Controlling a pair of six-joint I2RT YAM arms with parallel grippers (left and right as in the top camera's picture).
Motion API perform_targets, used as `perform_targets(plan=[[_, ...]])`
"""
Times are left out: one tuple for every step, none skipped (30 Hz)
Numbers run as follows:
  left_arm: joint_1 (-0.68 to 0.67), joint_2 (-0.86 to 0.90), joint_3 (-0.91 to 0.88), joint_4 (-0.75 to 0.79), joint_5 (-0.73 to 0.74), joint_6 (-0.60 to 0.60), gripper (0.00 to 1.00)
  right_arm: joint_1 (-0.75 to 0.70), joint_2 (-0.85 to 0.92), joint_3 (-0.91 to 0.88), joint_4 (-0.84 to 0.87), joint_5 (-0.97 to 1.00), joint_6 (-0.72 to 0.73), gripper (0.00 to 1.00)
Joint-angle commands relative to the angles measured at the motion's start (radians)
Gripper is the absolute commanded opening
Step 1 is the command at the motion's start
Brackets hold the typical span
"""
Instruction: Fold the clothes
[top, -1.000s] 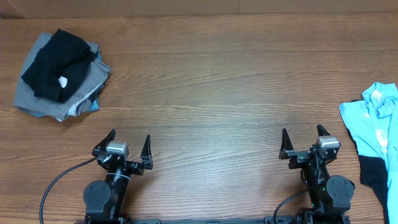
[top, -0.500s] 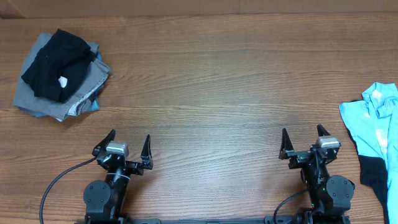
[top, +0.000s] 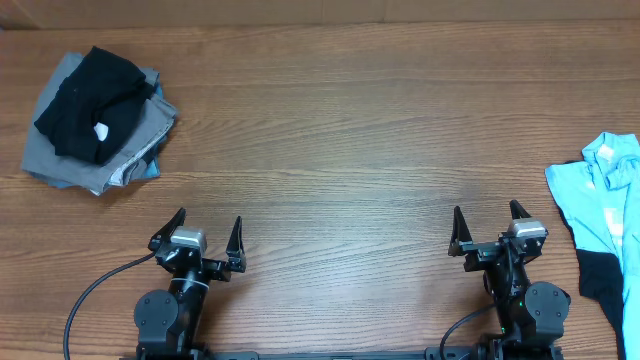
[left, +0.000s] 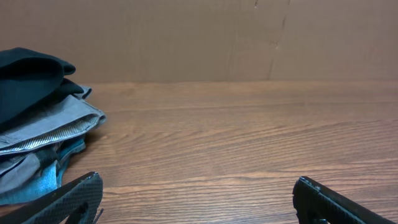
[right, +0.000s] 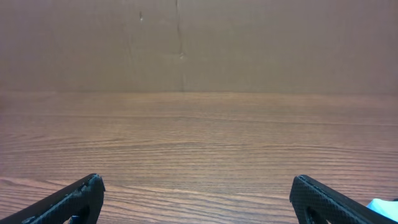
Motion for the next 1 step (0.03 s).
perform_targets(plan=[[-0.008,-0.011,-0.01,0.006,-0.012,-0.017,1.0,-0.003,-0.011,-0.003,0.005,-0.005,-0.001,1.0]])
